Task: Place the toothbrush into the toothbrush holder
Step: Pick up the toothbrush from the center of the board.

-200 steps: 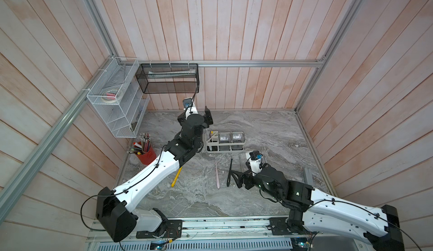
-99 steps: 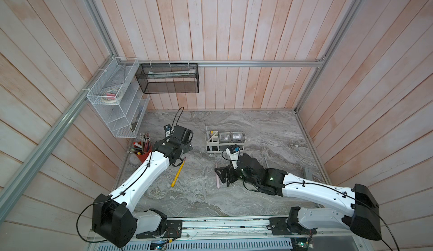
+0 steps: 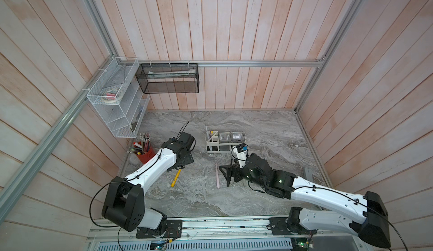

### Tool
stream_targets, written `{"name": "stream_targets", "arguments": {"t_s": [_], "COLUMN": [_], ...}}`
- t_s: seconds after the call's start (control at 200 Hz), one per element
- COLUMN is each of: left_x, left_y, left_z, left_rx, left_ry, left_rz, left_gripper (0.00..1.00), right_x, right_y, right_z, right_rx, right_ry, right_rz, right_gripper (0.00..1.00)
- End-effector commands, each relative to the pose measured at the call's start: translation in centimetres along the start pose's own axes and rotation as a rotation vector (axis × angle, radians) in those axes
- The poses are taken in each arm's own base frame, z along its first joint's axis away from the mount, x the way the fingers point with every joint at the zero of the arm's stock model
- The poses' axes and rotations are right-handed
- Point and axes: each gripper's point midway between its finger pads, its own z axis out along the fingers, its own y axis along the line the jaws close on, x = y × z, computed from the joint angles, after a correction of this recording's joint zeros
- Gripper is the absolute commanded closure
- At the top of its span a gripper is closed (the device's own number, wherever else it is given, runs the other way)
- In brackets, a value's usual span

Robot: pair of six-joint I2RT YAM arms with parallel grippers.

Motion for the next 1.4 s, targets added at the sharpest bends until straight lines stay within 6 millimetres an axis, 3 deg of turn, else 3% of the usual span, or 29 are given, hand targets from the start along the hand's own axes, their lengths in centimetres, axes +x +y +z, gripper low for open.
{"name": "stream_targets", "arguments": {"t_s": [0.0,0.105,0.4,0.67,0.845,1.025,1.215,1.395], "left_x": [0.1,0.4,0.7,-1.1,-2.2,-1.1,0.1,0.5], "left_y": [-2.1,-2.3,-2.5,-2.1,-2.3,-1.7,-0.2,-0.7], "left_z": [1.9,2.8,2.3,5.6,6.0,6.9,6.1,7.5], "left_rx": [0.074,0.067,0.126,0.075,0.043,0.02,0.017,0.005], "left_ry": [0.021,0.054,0.033,0.092,0.099,0.127,0.109,0.166], "left_rz": [0.107,0.136,0.191,0.202,0.213,0.234,0.234,0.251], "left_gripper": [0.07,0.08,0.13,0.21,0.22,0.3,0.33,0.41], "right_x": [0.6,0.7,1.3,1.8,1.8,1.4,1.6,1.6], "right_y": [-0.2,-0.2,-0.5,-0.2,0.2,0.0,-0.2,0.1], "right_z": [0.2,0.3,0.4,0.8,0.7,0.3,0.2,0.6], "right_rx": [-0.011,-0.011,-0.009,-0.035,-0.06,-0.049,-0.043,-0.048], "right_ry": [0.005,0.009,0.016,0.027,0.026,0.011,0.017,0.024], "right_rz": [0.0,0.001,0.011,0.036,0.03,0.022,0.014,0.016], "right_gripper": [0.02,0.02,0.02,0.02,0.02,0.02,0.02,0.02]}}
